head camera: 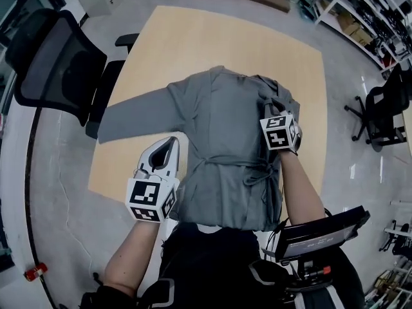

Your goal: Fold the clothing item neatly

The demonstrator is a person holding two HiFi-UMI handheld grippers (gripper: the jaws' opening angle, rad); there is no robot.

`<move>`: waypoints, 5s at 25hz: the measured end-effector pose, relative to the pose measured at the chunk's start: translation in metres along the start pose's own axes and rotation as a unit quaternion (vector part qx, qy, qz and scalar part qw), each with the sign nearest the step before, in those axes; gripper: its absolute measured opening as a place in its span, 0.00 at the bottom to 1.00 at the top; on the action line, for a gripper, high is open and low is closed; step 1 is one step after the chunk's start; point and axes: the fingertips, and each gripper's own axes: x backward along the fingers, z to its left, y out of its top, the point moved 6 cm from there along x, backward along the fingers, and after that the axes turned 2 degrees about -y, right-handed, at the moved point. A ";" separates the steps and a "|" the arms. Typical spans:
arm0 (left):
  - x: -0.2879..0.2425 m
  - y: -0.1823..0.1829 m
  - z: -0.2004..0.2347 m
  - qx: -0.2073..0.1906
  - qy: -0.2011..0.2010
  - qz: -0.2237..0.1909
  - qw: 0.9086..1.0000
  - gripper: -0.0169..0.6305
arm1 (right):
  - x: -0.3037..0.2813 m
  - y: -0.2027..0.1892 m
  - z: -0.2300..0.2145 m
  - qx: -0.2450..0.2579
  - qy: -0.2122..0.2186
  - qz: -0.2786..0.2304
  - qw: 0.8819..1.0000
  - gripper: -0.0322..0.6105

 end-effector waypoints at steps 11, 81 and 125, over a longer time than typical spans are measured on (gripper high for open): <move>0.050 -0.028 0.064 0.041 0.040 0.009 0.998 0.03 | -0.027 0.071 0.134 0.070 0.063 -0.020 0.995 0.11; 0.071 -0.086 0.125 0.094 0.045 0.059 0.993 0.03 | -0.086 0.138 0.234 -0.220 0.184 0.069 0.956 0.09; 0.171 -0.066 0.203 0.157 0.218 -0.006 0.963 0.03 | 0.055 0.221 0.385 0.092 0.395 -0.135 0.904 0.23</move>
